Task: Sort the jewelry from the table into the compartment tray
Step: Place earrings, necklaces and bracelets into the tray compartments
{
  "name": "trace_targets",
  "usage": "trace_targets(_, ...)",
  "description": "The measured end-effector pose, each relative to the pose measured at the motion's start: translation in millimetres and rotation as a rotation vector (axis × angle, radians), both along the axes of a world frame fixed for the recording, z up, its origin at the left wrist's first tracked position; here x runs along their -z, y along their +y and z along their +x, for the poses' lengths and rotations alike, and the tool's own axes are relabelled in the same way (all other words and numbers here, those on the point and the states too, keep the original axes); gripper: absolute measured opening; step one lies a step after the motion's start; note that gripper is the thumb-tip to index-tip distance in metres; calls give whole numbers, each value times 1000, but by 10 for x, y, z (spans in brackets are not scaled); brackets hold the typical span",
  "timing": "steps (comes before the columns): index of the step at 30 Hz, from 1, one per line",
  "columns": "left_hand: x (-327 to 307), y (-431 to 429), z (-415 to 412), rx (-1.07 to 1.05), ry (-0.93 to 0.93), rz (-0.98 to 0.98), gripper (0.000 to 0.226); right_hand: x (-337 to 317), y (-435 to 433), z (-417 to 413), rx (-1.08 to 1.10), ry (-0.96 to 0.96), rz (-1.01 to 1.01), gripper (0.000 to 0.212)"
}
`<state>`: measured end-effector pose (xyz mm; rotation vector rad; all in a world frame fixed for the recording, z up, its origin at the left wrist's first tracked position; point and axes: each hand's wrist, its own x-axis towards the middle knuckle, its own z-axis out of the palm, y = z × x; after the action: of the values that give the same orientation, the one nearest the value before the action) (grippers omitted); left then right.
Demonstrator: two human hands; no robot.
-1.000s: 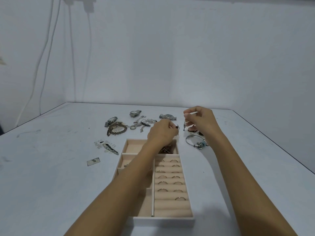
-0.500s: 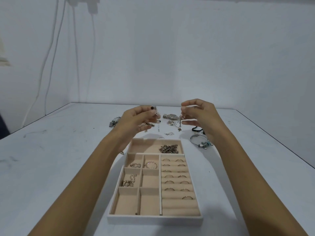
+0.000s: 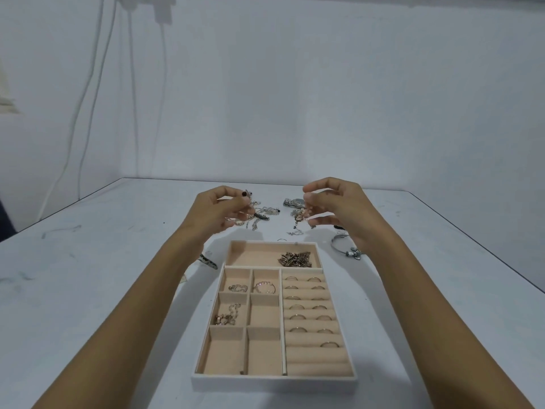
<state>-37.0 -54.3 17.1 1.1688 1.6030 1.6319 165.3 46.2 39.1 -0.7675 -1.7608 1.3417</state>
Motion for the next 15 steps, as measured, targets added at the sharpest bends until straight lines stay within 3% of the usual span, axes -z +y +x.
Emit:
trace_targets(8,281,543,-39,-56,416,-211,6,69,119,66,50,-35,-28,20)
trace_targets(15,385,633,-105,-19,507,-282,17,76,145,73,57,-46,-22,17)
